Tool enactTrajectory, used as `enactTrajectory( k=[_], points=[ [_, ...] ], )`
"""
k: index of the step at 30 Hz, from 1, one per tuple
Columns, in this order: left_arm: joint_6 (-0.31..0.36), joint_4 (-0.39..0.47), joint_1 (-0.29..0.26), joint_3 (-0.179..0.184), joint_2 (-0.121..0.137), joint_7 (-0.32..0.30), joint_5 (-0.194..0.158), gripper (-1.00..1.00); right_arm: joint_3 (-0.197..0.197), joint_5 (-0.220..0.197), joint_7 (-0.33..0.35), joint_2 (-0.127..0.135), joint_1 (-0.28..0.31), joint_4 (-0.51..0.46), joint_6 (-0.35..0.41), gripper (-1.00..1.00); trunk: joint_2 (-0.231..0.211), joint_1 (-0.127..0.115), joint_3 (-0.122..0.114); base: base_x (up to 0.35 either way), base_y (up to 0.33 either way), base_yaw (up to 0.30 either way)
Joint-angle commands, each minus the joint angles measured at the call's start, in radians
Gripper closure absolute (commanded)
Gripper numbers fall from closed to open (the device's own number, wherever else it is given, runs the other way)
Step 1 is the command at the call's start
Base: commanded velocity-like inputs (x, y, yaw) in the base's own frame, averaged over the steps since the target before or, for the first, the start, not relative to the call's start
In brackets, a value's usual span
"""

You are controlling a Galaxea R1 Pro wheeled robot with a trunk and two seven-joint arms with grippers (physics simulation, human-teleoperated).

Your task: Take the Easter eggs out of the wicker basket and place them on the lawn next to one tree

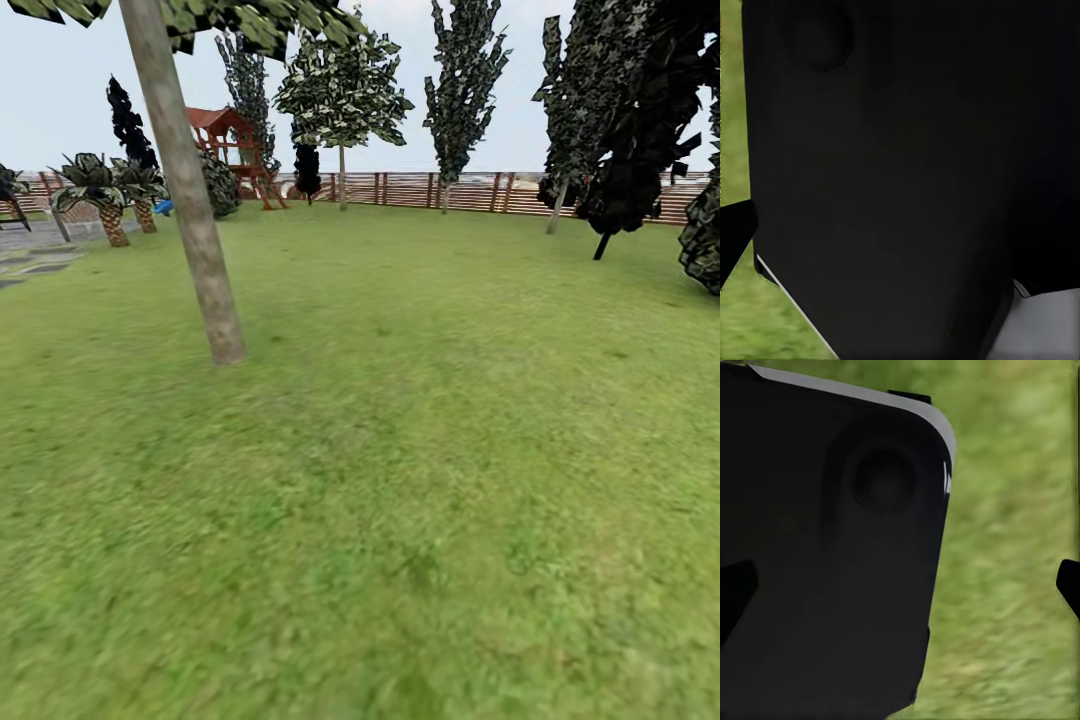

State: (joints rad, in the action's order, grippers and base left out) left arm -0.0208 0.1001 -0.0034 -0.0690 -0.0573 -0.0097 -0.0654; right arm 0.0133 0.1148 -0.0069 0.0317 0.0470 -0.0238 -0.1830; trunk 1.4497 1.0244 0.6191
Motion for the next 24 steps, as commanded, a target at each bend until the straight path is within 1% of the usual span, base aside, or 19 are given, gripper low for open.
enactTrajectory(
  k=[1, 7, 13, 24],
  points=[
    [-0.002, 0.0, 0.0, -0.006, 0.0, -0.001, -0.006, -1.0, 0.0, 0.005, -0.001, -0.001, 0.001, 0.001, -0.003, -1.0, 0.0, 0.001, 0.001, 0.339, 0.0, 0.0],
    [-0.002, 0.0, 0.0, -0.006, 0.0, -0.001, -0.006, -1.0, 0.0, 0.005, -0.001, -0.005, 0.0, 0.001, -0.004, -1.0, 0.0, 0.001, 0.001, 0.339, 0.0, 0.0],
    [-0.002, 0.0, 0.0, -0.006, 0.0, -0.001, -0.006, -1.0, -0.002, 0.005, -0.002, -0.006, 0.001, -0.001, -0.04, -1.0, 0.0, 0.001, 0.001, 0.339, 0.0, 0.0],
    [-0.002, 0.0, 0.0, -0.006, 0.0, -0.001, -0.007, -1.0, -0.007, -0.002, -0.004, -0.004, 0.001, -0.005, -0.029, -1.0, 0.0, 0.001, 0.001, 0.339, 0.0, 0.0]
  ],
)
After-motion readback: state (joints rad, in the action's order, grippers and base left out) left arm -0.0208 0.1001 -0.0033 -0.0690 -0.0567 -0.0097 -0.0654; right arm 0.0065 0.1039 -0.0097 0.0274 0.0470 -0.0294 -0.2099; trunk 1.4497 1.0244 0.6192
